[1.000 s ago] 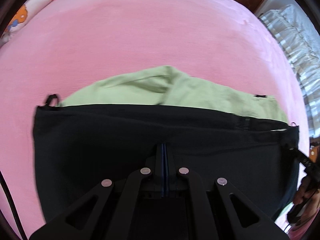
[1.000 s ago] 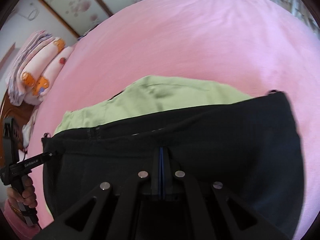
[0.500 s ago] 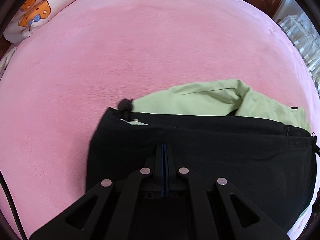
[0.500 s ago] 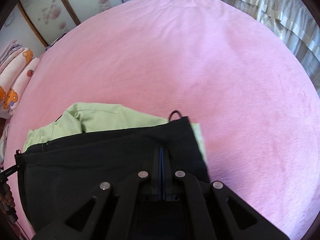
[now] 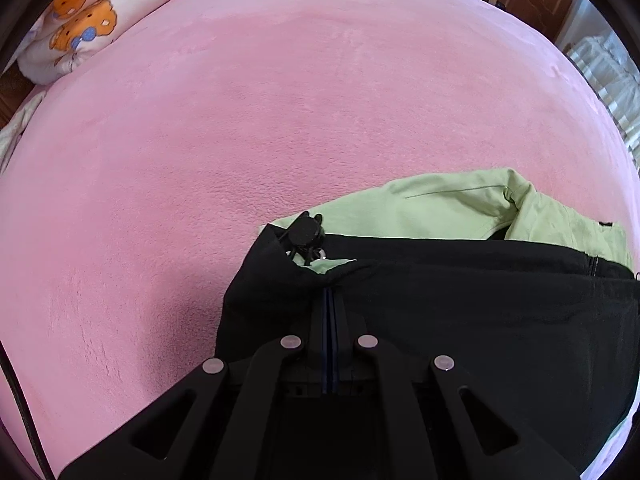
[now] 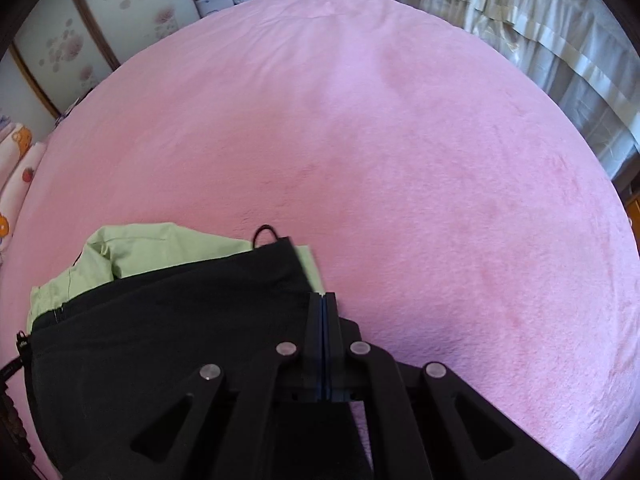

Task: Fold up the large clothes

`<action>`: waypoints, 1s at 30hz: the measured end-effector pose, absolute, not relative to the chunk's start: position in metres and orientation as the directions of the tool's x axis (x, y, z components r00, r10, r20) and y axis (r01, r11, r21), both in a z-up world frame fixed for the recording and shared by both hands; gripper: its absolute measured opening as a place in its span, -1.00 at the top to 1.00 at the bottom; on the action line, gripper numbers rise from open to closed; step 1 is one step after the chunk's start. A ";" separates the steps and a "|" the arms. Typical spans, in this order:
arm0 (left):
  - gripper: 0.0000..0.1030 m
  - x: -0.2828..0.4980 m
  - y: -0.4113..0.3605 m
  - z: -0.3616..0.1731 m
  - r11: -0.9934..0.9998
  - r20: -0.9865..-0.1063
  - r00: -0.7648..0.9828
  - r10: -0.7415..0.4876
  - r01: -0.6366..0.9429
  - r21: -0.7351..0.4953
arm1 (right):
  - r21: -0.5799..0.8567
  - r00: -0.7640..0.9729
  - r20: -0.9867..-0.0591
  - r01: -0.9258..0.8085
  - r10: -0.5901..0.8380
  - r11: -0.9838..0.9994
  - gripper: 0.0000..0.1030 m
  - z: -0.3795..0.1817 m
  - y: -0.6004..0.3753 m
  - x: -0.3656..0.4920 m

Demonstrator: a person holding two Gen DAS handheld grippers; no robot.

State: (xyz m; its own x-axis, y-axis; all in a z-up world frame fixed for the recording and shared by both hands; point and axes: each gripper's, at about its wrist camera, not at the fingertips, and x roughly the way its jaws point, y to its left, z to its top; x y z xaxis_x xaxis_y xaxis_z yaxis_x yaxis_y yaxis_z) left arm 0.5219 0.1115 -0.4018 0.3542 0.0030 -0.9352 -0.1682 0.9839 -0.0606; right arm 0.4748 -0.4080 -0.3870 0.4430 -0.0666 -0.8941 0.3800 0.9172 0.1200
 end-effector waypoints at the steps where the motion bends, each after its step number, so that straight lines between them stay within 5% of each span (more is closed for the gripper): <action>1: 0.97 0.521 0.115 -0.402 0.982 -0.935 0.354 0.004 -0.176 -0.062 | 0.140 0.447 -0.893 0.391 -0.055 0.910 1.00 -0.387 -0.412 0.474; 15: 0.95 0.507 0.119 -0.370 0.946 -0.931 0.342 0.130 -0.325 0.013 | 0.163 0.490 -0.871 0.354 -0.035 0.921 1.00 -0.354 -0.412 0.457; 17: 0.86 0.500 0.123 -0.358 0.936 -0.931 0.348 0.114 -0.353 -0.018 | 0.156 0.497 -0.867 0.328 -0.029 0.932 1.00 -0.345 -0.407 0.454; 19: 0.56 0.488 0.129 -0.350 0.926 -0.928 0.360 0.099 -0.373 -0.046 | 0.163 0.507 -0.862 0.298 -0.012 0.941 1.00 -0.335 -0.399 0.451; 23: 0.44 0.467 0.134 -0.338 0.900 -0.924 0.380 0.038 -0.414 -0.133 | 0.182 0.523 -0.852 0.229 0.037 0.956 1.00 -0.317 -0.377 0.446; 27: -0.19 0.437 0.139 -0.328 0.869 -0.928 0.368 0.049 -0.474 -0.143 | 0.218 0.527 -0.845 0.184 0.091 0.958 0.97 -0.303 -0.348 0.442; 30: -0.29 0.406 0.136 -0.326 0.841 -0.931 0.365 0.011 -0.507 -0.189 | 0.239 0.530 -0.839 0.146 0.128 0.960 0.95 -0.296 -0.325 0.443</action>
